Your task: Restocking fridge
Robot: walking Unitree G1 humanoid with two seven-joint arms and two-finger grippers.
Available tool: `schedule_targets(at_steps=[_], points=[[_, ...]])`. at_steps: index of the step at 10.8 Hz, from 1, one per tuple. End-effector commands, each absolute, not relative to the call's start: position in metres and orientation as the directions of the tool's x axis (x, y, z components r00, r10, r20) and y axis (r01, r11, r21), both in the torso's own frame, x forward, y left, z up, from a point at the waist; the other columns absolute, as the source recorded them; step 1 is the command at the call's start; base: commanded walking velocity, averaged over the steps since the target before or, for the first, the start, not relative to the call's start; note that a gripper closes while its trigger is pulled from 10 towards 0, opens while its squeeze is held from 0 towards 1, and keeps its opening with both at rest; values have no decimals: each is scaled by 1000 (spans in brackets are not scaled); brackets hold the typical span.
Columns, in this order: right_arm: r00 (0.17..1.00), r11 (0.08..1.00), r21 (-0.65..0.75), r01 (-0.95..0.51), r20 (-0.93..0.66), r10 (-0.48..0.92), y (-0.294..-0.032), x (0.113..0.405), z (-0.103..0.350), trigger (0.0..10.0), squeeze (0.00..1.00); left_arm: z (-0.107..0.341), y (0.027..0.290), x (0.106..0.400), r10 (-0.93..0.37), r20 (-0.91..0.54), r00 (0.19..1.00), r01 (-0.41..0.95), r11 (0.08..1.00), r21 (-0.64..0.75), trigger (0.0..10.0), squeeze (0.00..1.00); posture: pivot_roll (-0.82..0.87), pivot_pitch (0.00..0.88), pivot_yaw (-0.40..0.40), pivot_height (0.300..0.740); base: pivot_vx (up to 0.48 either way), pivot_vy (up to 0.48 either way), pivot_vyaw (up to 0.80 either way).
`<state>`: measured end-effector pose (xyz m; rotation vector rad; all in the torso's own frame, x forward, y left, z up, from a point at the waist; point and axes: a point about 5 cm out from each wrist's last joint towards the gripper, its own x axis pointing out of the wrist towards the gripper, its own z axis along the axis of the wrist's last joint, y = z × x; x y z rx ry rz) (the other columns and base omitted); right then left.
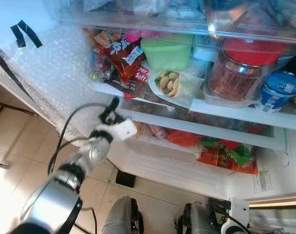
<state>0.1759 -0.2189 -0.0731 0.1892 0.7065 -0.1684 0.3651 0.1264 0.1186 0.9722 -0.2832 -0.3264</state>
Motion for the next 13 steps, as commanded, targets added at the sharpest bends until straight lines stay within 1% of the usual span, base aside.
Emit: schedule_targets(at_steps=[1, 2, 3, 4, 5, 6, 7, 8, 9, 10, 11, 12, 13], points=[[647, 961, 147, 234, -762, -41, -201, 143, -93, 10000, 0, 109, 131, 358, -393, 72, 917, 178, 563, 807, 10000, 0, 54, 249, 127, 650, 0, 0, 0], [647, 961, 148, 233, -761, -40, -200, 144, -93, 10000, 0, 103, 132, 352, -381, 85, 921, 216, 678, 702, 10000, 0, 57, 242, 128, 650, 0, 0, 0], [649, 961, 150, 232, -760, -38, -199, 144, -93, 10000, 0, 92, 131, 344, -397, 39, 917, 320, 791, 521, 10000, 0, 58, 239, 127, 650, 0, 0, 0], [649, 961, 150, 231, -760, -37, -199, 145, -93, 10000, 0, 87, 128, 339, -445, 21, 895, 382, 792, 476, 10000, 0, 60, 237, 127, 650, 0, 0, 0], [650, 962, 150, 228, -759, -36, -199, 145, -93, 10000, 0, 77, 124, 328, -550, -32, 835, 494, 722, 483, 10000, 0, 63, 231, 127, 650, 0, 0, 0], [649, 962, 150, 228, -760, -35, -199, 145, -93, 10000, 0, 71, 125, 324, -586, -91, 805, 554, 688, 469, 10000, 0, 66, 226, 129, 650, 0, 0, 0], [649, 962, 150, 226, -760, -34, -199, 146, -93, 10000, 0, 64, 130, 321, -589, -134, 797, 585, 697, 414, 10000, 0, 65, 221, 131, 650, 0, 0, 0], [649, 963, 152, 223, -760, -30, -198, 146, -93, 10000, 0, 37, 144, 306, -542, -248, 803, 595, 754, 276, 10000, 0, 72, 211, 131, 650, 0, 0, 0], [649, 963, 153, 221, -761, -28, -198, 146, -93, 10000, 0, 13, 156, 292, -464, -367, 806, 548, 819, 169, 10000, 0, 84, 208, 130, 650, 0, 0, 0], [649, 964, 153, 215, -761, -24, -197, 147, -92, 10000, 0, -8, 169, 276, -357, -434, 827, 423, 904, 62, 10000, 0, 80, 212, 126, 650, 0, 0, 0], [650, 965, 153, 213, -760, -23, -198, 148, -92, 10000, 0, -24, 182, 260, -246, -509, 825, 296, 955, 17, 10000, 0, 84, 214, 124, 650, 0, 0, 0], [649, 966, 150, 209, -761, -23, -198, 148, -92, 10000, 0, -38, 191, 245, -150, -567, 810, 191, 982, 12, 10000, 0, 85, 215, 121, 650, 0, 0, 0], [649, 967, 149, 207, -761, -22, -198, 149, -92, 10000, 0, -44, 200, 236, -71, -596, 799, 101, 995, 16, 10000, 0, 81, 216, 119, 650, 0, 0, 0]])
